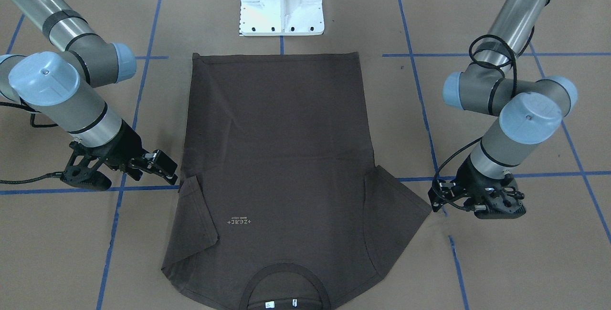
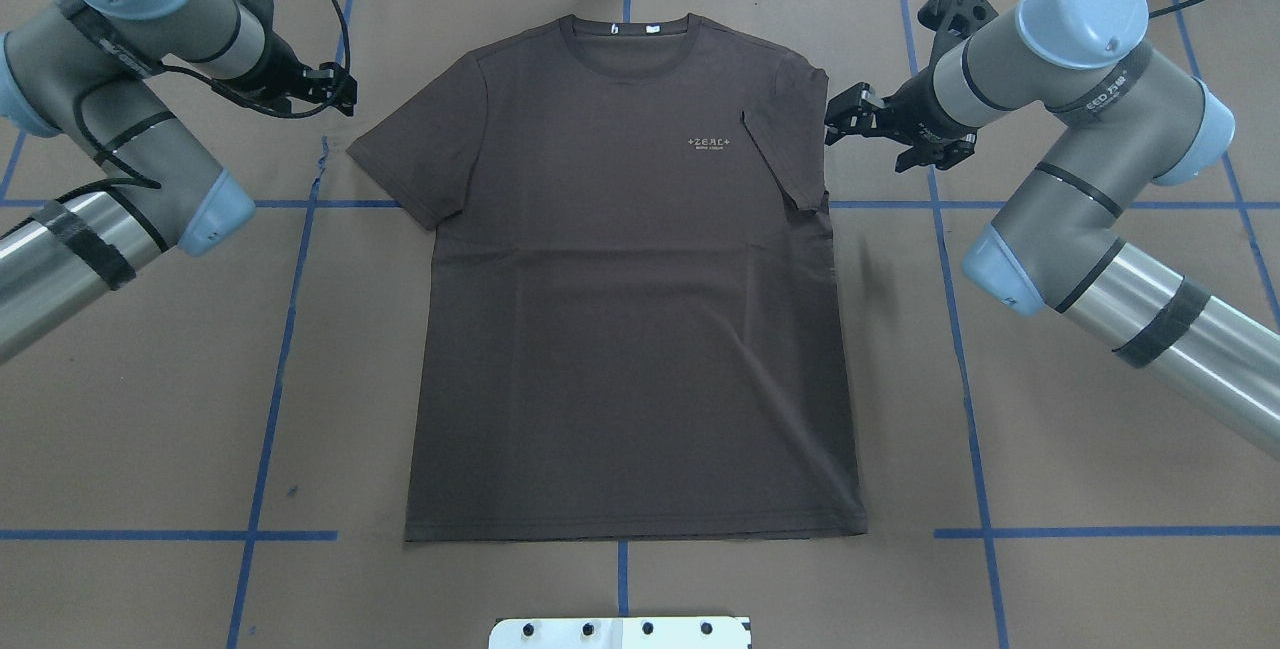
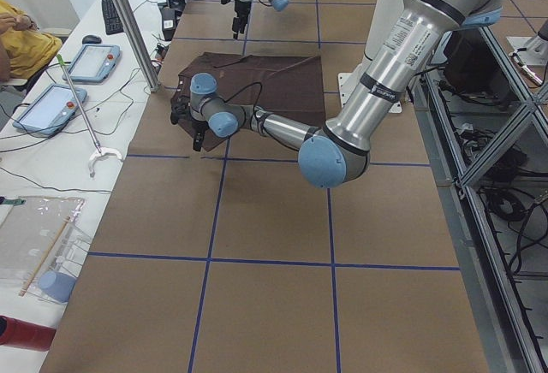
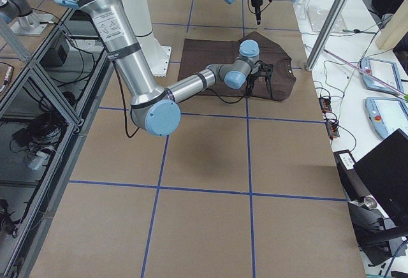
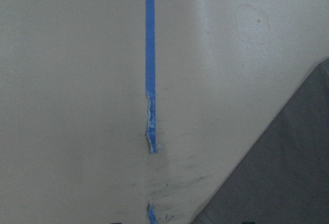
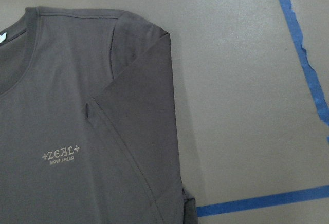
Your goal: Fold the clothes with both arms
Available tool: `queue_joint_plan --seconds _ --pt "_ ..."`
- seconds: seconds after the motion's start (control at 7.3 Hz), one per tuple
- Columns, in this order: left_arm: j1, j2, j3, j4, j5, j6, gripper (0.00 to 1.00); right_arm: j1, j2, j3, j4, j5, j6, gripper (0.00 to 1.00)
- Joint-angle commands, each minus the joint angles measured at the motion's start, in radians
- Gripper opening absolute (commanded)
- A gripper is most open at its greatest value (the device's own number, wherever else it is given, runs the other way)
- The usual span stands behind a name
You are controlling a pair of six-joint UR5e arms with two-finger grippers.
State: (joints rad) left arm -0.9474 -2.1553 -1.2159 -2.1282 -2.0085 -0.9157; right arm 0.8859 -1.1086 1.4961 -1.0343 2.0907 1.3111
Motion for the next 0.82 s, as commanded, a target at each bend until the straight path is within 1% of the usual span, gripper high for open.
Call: queue_joint_plan --seconds 0.0,0.27,0.41,0.68 --pt "0.05 -0.021 0.027 -0.009 0.054 -0.05 0.71 0.001 -0.016 0.022 0.0 -0.001 0.002 1.0" --pt "0.062 -0.026 0.033 -0.009 0.082 -0.054 0.66 -0.001 -0.03 0.032 -0.001 -0.001 0.0 1.0" --pt "0.065 -0.046 0.065 -0.01 0.085 -0.052 0.64 -0.001 -0.03 0.032 -0.001 -0.001 0.0 1.0" --pt "0.074 -0.046 0.072 -0.01 0.091 -0.051 0.61 -0.002 -0.028 0.026 0.0 -0.003 -0.004 1.0"
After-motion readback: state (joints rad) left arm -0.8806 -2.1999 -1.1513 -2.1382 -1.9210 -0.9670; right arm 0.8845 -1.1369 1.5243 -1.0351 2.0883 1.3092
